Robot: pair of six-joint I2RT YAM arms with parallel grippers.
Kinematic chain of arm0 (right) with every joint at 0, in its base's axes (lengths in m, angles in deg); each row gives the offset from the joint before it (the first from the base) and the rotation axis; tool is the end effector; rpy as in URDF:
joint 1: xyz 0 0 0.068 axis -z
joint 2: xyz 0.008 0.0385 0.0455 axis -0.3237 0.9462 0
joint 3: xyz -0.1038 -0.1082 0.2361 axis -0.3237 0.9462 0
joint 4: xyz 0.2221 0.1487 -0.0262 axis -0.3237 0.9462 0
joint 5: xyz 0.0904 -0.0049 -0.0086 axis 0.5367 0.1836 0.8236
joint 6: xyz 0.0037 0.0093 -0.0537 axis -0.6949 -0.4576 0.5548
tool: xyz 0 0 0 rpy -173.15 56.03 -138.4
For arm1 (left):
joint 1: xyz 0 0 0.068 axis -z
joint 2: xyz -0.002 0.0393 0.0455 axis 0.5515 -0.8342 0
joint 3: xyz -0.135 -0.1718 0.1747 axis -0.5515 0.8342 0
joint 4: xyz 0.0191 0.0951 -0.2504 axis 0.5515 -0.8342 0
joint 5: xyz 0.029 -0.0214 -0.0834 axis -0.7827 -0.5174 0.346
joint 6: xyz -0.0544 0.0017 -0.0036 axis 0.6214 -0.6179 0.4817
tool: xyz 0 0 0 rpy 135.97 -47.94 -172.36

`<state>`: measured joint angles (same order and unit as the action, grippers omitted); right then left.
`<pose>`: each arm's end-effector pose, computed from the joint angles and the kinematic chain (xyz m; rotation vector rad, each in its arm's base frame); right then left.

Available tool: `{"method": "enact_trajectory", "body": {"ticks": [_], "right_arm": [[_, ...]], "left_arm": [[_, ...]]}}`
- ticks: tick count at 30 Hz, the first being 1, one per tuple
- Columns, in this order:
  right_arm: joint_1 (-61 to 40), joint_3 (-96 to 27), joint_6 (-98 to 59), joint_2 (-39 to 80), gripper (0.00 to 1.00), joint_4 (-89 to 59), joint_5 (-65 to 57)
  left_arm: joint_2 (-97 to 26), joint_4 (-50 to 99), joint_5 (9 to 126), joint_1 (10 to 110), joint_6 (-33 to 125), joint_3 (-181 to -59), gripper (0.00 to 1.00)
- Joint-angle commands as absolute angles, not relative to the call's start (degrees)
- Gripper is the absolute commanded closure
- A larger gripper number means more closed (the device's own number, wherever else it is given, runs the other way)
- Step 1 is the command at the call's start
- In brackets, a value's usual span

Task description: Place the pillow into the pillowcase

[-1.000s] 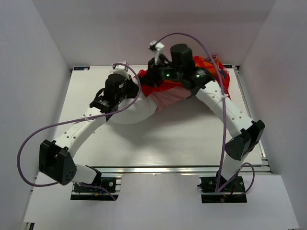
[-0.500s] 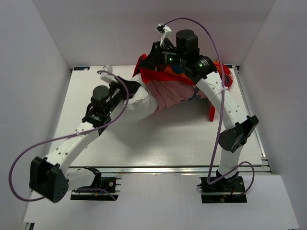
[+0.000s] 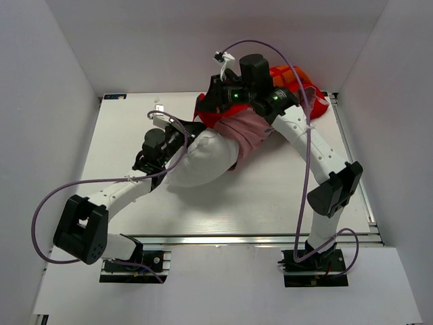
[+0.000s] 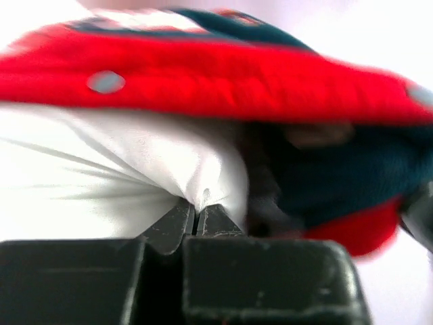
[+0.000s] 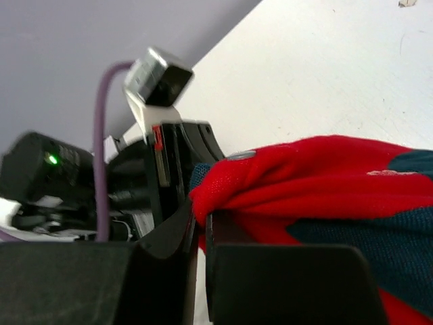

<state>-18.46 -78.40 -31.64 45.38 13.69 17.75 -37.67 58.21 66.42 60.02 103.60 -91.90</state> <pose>0.3288 0.2737 0.4652 -0.6938 1.8361 1.1435 0.2806 -0.1454 0.2919 -0.5126 1.6358 -1.3891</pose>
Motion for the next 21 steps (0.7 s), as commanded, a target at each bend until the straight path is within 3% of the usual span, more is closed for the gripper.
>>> {"method": "enact_trajectory", "body": {"ticks": [1, 3, 4, 7, 11, 15, 18, 19, 21], "right_arm": [[-19.4, -77.5, -28.1, 47.7, 1.00, 9.8, 20.4], [-18.7, -77.9, -27.4, 52.2, 1.00, 10.6, 21.0], [-18.8, -78.3, -27.8, 53.9, 1.00, 10.5, 21.8], [-19.9, -82.2, -28.0, 60.5, 1.00, 9.8, 20.7], [-21.5, -87.1, -27.2, 67.8, 1.00, 8.4, 18.6], [-22.5, -88.6, -26.5, 70.0, 0.81, 6.9, 18.0], [-23.3, -91.0, -26.2, 70.4, 0.57, 5.4, 19.9], [-23.5, -93.0, -26.0, 70.2, 0.44, 4.4, 21.1], [-23.5, -95.3, -25.7, 68.6, 0.38, 3.6, 21.8]], "left_arm": [[-34.9, 42.3, 60.9, 56.9, 97.1, -97.8, 0.90], [-34.8, 32.2, 55.4, 55.2, 95.7, -100.2, 0.73], [-34.9, 28.9, 53.9, 53.2, 95.7, -100.9, 0.54], [-34.0, 17.2, 49.1, 49.0, 95.3, -103.2, 0.36], [-29.1, 8.6, 42.4, 46.1, 90.2, -104.8, 0.22], [-24.9, 1.3, 37.1, 46.0, 80.5, -109.9, 0.13], [-22.4, -2.2, 38.9, 46.0, 73.4, -113.4, 0.08], [-20.9, -2.7, 39.9, 46.0, 71.6, -114.2, 0.08], [-19.4, -2.9, 42.7, 46.1, 65.9, -114.5, 0.08]]}}
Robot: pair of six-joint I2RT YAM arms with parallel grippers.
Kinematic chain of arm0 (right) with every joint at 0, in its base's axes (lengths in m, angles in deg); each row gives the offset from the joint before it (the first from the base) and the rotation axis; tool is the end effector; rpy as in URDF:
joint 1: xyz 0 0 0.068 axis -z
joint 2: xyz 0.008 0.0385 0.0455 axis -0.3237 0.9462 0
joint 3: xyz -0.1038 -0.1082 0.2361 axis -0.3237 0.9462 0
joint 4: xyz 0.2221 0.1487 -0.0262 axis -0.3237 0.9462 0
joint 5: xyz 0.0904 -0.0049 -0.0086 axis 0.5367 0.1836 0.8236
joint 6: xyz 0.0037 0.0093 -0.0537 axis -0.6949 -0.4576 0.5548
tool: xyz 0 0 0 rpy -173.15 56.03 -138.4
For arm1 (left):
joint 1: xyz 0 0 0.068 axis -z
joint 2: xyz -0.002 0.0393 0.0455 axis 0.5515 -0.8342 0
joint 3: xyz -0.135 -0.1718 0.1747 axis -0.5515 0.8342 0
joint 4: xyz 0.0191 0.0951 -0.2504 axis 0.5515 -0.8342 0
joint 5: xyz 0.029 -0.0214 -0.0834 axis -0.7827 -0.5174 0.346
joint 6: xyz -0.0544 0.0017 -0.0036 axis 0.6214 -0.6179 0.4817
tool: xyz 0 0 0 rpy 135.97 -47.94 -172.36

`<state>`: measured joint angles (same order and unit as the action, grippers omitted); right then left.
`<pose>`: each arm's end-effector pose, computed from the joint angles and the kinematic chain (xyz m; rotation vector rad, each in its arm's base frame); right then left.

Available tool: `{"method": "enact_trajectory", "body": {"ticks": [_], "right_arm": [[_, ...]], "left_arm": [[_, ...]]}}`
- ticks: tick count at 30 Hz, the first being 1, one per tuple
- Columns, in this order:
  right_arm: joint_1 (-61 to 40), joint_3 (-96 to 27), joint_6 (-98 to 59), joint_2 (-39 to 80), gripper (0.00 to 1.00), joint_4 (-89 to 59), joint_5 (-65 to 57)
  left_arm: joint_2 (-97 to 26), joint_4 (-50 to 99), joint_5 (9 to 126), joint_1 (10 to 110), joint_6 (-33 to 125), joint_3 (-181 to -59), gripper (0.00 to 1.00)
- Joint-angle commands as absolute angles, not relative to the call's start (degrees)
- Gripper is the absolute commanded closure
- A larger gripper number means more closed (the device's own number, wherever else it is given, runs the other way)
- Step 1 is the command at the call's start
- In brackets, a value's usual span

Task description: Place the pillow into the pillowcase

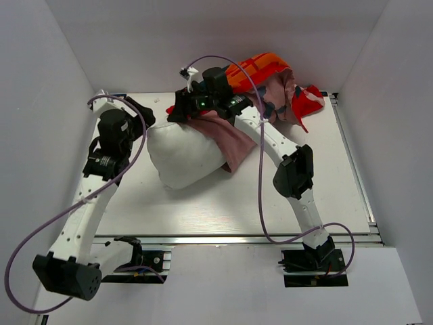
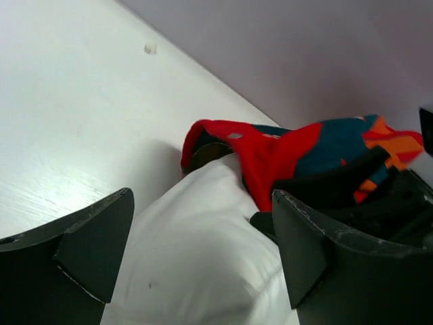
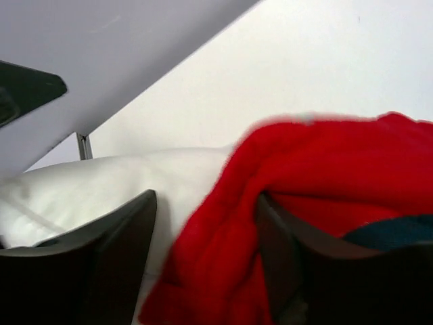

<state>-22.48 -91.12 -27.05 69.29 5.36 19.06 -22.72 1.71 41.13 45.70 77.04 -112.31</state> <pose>0.3954 0.3733 0.3606 -0.8486 1.8259 1.1536 0.2467 -0.0419 0.3860 -0.6971 1.7676 -0.3532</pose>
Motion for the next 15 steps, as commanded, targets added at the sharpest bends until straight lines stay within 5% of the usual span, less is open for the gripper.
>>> {"method": "enact_trajectory", "body": {"ticks": [1, 7, 15], "right_arm": [[-23.6, -96.9, -23.7, 67.6, 0.33, 3.4, 21.9], [-20.6, -89.6, -15.7, 54.1, 0.25, 1.1, 22.8], [-10.0, -53.9, -8.5, 33.0, 0.15, -12.4, 24.1]], "left_arm": [[-18.7, -3.0, 45.4, 46.1, 64.4, -114.9, 0.08], [-16.8, -3.4, 50.8, 50.2, 54.1, -115.3, 0.09], [-23.0, -3.7, 38.8, 71.0, 42.7, -116.8, 0.10]]}}
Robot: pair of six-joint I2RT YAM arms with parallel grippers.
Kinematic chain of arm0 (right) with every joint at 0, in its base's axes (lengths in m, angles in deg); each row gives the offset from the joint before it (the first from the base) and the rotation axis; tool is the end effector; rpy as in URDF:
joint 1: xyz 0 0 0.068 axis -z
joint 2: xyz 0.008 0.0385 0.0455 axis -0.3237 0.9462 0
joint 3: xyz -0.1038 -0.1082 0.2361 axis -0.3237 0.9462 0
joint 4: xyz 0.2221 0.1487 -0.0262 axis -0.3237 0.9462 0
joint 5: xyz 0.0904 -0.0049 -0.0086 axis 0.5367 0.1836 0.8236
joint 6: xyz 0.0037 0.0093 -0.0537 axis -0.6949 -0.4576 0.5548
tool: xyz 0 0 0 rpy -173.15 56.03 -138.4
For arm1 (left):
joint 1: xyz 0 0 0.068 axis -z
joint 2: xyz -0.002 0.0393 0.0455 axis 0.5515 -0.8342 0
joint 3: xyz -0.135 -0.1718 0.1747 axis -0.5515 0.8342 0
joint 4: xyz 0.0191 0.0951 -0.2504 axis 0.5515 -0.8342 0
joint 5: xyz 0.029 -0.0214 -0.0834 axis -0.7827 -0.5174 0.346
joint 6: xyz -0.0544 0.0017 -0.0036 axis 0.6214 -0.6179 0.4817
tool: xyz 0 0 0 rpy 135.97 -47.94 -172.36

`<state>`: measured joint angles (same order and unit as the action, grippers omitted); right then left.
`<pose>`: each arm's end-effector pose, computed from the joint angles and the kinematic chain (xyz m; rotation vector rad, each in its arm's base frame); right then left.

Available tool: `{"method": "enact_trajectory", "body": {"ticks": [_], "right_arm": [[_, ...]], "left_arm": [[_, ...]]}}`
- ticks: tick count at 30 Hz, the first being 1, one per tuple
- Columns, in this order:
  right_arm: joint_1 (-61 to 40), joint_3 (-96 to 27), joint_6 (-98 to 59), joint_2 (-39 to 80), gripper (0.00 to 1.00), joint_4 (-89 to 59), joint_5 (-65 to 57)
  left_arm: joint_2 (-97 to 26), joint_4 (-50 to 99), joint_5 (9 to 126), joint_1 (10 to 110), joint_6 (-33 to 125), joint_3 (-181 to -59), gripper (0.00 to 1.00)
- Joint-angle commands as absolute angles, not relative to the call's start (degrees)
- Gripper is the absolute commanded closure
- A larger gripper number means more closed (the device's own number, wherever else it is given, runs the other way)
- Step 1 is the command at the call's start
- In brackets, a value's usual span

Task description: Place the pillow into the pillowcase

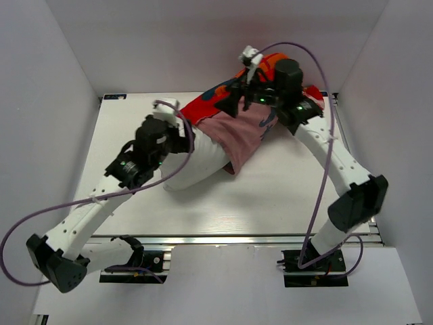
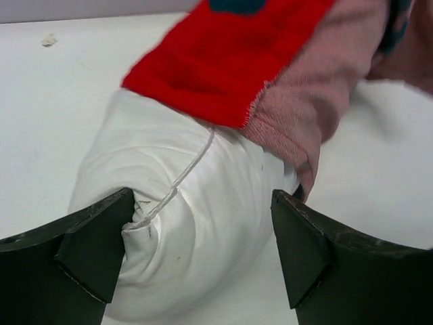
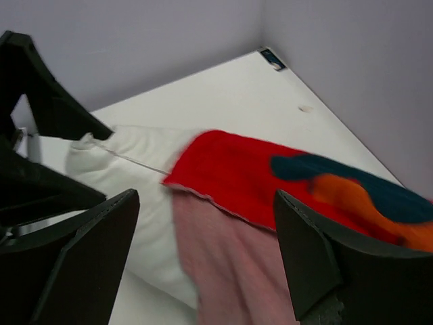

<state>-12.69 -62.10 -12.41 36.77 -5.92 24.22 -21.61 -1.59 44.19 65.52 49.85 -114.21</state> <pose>0.3318 0.2293 0.4632 -0.9285 1.4237 0.9244 0.2100 -0.1203 0.3960 0.1036 1.9041 -0.3126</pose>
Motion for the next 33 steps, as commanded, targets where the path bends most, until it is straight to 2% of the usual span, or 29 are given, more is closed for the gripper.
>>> {"method": "enact_trajectory", "body": {"ticks": [1, 7, 10, 14, 15, 17, 18, 20, 21, 22, 23, 25, 26, 27, 28, 30, 32, 33], "right_arm": [[-9.2, -52.0, -8.4, 31.8, 0.15, -11.5, 23.7], [-5.6, -34.9, -4.9, 20.0, 0.15, -10.6, 21.7], [-5.2, -29.9, -4.9, 17.1, 0.15, -10.4, 22.0], [-5.2, -27.5, -4.6, 15.6, 0.15, -9.4, 22.3], [-5.2, -27.4, -4.1, 15.5, 0.15, -9.1, 22.2], [-5.0, -27.1, -3.1, 14.8, 0.15, -8.5, 21.8], [-4.8, -26.9, -2.7, 14.7, 0.15, -8.4, 21.5], [-4.4, -26.1, -2.6, 13.9, 0.15, -8.4, 21.3], [-4.2, -25.8, -2.6, 13.7, 0.15, -8.4, 21.4], [-4.1, -25.5, -2.6, 13.1, 0.15, -8.4, 21.4], [-4.0, -24.7, -2.6, 12.9, 0.15, -8.6, 21.3], [-3.8, -24.1, -2.7, 12.7, 0.15, -9.1, 21.2], [-3.7, -23.9, -3.0, 12.6, 0.15, -9.2, 21.2], [-3.6, -23.8, -3.1, 12.7, 0.15, -9.5, 21.2], [-3.6, -23.8, -3.1, 12.9, 0.15, -9.7, 21.0], [-3.6, -24.1, -2.6, 13.3, 0.15, -9.5, 20.6], [-3.6, -24.4, -2.1, 14.3, 0.15, -8.2, 20.2], [-3.6, -24.3, -2.5, 14.7, 0.15, -8.0, 19.3]], "left_arm": [[-24.4, -4.1, 37.7, 72.2, 41.7, -117.0, 0.10], [-28.7, -7.5, 24.9, 81.9, 37.1, -112.2, 0.06], [-30.7, -5.4, 19.7, 82.1, 35.7, -107.3, 0.02], [-38.8, -2.7, 17.7, 80.0, 34.7, -105.9, 0.02], [-40.4, -2.4, 17.8, 79.2, 34.8, -106.2, 0.06], [-44.0, -2.6, 19.1, 74.7, 38.2, -108.3, 0.18], [-44.7, -3.0, 20.9, 72.2, 40.4, -109.5, 0.40], [-44.9, -3.7, 28.5, 64.3, 46.9, -113.1, 0.70], [-44.1, -3.1, 30.8, 61.8, 48.5, -113.8, 0.93], [-43.7, -1.5, 33.7, 59.8, 49.5, -114.7, 0.99], [-43.7, -1.6, 34.2, 56.3, 51.9, -117.6, 1.00], [-45.8, -4.1, 35.7, 50.8, 53.6, -121.8, 0.99], [-47.0, -5.3, 35.6, 49.3, 55.0, -126.2, 0.90], [-49.1, -7.3, 35.6, 47.8, 55.3, -128.0, 0.73], [-50.0, -8.2, 35.6, 45.8, 55.3, -129.8, 0.42], [-50.4, -8.8, 33.8, 45.2, 54.9, -132.5, 0.29], [-48.8, -8.6, 33.2, 45.2, 53.6, -133.0, 0.21], [-48.1, -8.2, 33.3, 45.2, 52.6, -133.2, 0.20]]}}
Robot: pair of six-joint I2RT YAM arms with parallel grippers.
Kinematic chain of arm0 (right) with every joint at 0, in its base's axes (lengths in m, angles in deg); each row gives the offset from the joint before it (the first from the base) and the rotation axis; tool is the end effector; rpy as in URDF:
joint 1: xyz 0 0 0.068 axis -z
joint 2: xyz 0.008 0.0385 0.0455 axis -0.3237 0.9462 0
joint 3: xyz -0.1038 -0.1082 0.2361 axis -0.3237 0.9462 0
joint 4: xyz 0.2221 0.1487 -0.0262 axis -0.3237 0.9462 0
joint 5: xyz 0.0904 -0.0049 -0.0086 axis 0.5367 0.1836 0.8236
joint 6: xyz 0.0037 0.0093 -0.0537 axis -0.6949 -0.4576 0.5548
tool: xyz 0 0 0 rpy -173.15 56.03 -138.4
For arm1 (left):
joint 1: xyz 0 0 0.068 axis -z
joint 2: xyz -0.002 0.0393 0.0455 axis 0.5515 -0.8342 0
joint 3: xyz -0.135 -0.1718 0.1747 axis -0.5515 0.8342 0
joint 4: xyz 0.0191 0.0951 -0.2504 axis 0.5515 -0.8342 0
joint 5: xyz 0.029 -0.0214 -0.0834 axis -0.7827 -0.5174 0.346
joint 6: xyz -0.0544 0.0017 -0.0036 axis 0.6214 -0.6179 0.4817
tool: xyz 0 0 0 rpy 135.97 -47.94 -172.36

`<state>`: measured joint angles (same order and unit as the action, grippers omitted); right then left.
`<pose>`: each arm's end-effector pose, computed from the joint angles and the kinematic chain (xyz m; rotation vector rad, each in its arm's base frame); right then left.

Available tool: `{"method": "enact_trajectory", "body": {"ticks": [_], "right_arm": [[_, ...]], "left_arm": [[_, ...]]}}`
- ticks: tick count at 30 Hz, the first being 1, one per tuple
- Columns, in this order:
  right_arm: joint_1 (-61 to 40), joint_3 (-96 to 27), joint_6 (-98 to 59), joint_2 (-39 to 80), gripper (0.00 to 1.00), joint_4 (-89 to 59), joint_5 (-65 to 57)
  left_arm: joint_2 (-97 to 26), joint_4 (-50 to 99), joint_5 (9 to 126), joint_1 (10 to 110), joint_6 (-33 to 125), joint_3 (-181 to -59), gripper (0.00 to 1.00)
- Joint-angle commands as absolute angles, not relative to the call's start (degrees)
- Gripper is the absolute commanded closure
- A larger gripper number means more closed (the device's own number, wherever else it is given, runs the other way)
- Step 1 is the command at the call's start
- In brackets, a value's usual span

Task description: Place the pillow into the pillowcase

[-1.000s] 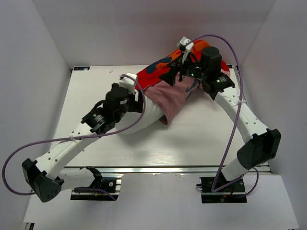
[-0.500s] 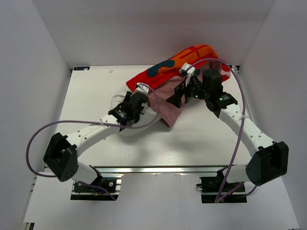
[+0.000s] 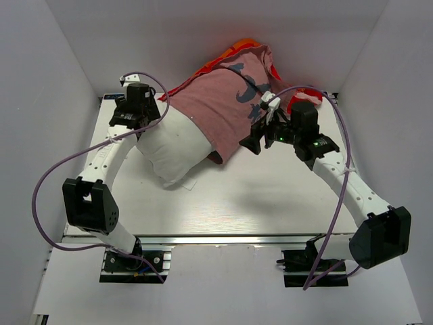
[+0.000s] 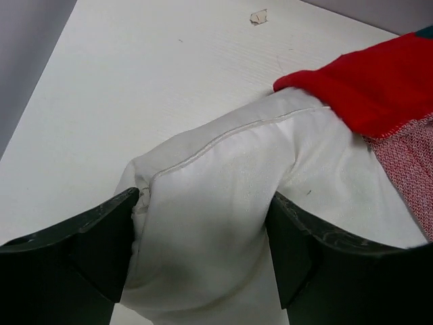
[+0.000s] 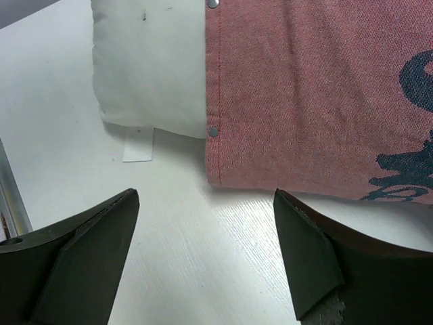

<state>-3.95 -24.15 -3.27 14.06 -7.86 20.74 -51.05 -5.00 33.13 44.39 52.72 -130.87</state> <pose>0.2757 0.1375 0.3644 -0.8921 1.6428 0.6912 0.3675 -0.0546 0.3457 -0.3822 2.0907 0.1988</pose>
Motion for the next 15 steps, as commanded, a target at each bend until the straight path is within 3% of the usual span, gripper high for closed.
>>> {"method": "enact_trajectory", "body": {"ticks": [1, 2, 6, 9, 13, 15], "right_arm": [[-3.9, -24.1, -3.4, 15.6, 0.15, -8.0, 18.2], [-4.1, -23.9, -4.4, 16.2, 0.15, -8.5, 16.7], [-9.0, -22.9, -6.8, 19.6, 0.11, -11.8, 4.3], [-13.9, -25.3, -8.3, 24.2, 0.11, -10.7, -4.4], [-17.1, -28.4, -9.4, 29.3, 0.11, -10.4, -7.8], [-17.9, -29.5, -10.2, 32.0, 0.11, -10.7, -8.6]], "left_arm": [[-46.2, -8.0, 33.6, 45.2, 51.6, -133.3, 0.17], [-45.2, -7.9, 34.0, 45.2, 49.4, -133.5, 0.12], [-37.4, -5.7, 37.1, 48.0, 40.7, -131.5, 0.11], [-31.8, -7.3, 33.5, 55.9, 35.0, -127.3, 0.11], [-26.2, -9.7, 25.7, 67.5, 32.7, -120.7, 0.11], [-23.5, -10.8, 25.5, 68.6, 32.7, -118.6, 0.11]]}}
